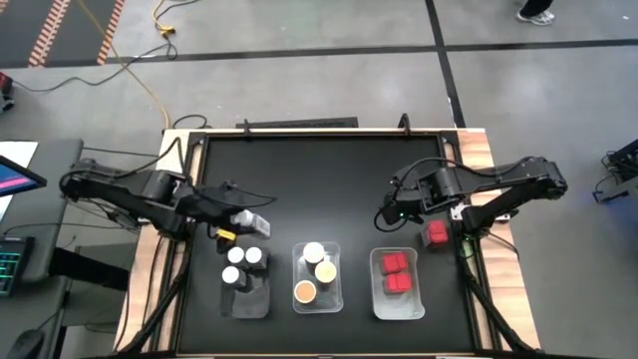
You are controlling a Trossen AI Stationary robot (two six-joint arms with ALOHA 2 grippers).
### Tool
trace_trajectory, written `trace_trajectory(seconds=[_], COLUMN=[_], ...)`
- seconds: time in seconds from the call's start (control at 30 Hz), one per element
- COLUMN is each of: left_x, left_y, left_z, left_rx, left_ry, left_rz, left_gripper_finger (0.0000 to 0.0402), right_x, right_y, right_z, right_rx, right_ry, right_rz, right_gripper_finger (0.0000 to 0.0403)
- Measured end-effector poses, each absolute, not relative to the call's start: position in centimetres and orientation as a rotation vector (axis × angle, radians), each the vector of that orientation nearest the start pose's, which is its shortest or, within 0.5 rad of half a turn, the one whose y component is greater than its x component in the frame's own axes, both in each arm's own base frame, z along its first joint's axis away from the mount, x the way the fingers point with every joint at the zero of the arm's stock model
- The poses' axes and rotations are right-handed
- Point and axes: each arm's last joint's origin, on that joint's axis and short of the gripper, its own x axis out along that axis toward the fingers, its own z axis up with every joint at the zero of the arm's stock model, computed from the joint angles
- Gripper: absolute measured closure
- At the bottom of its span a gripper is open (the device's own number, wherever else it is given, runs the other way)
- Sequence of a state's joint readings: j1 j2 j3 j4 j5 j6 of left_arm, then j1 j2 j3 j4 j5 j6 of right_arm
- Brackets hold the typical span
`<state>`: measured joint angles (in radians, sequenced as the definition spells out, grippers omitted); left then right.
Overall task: Sort spices by type
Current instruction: Put the white seasoning bottle into the black bin
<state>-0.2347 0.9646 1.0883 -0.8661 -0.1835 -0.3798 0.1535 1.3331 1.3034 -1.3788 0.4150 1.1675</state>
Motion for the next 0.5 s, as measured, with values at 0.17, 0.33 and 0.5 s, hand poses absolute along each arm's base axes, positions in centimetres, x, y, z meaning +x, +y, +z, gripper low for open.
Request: trace_trajectory(seconds=[0.17,0.33,0.5], left_x=[16.9,17.4,18.6], left_y=[-4.8,-6.8,-9.1], left_z=[34.5,33.8,33.0], left_rx=[-0.261,-0.321,-0.372], left_ry=[0.726,0.768,0.817], left_rz=[0.049,0.049,0.093], left_gripper_finger=[0.0206,0.0206,0.0206], right_x=[21.9,21.9,21.9], right_y=[2.2,2.2,2.2], right_z=[32.0,32.0,32.0], right_rx=[0.595,0.574,0.515], right_ry=[1.017,1.027,1.057], right_rz=[-0.943,-0.930,-0.892], right_gripper_finger=[0.0024,0.0024,0.0024])
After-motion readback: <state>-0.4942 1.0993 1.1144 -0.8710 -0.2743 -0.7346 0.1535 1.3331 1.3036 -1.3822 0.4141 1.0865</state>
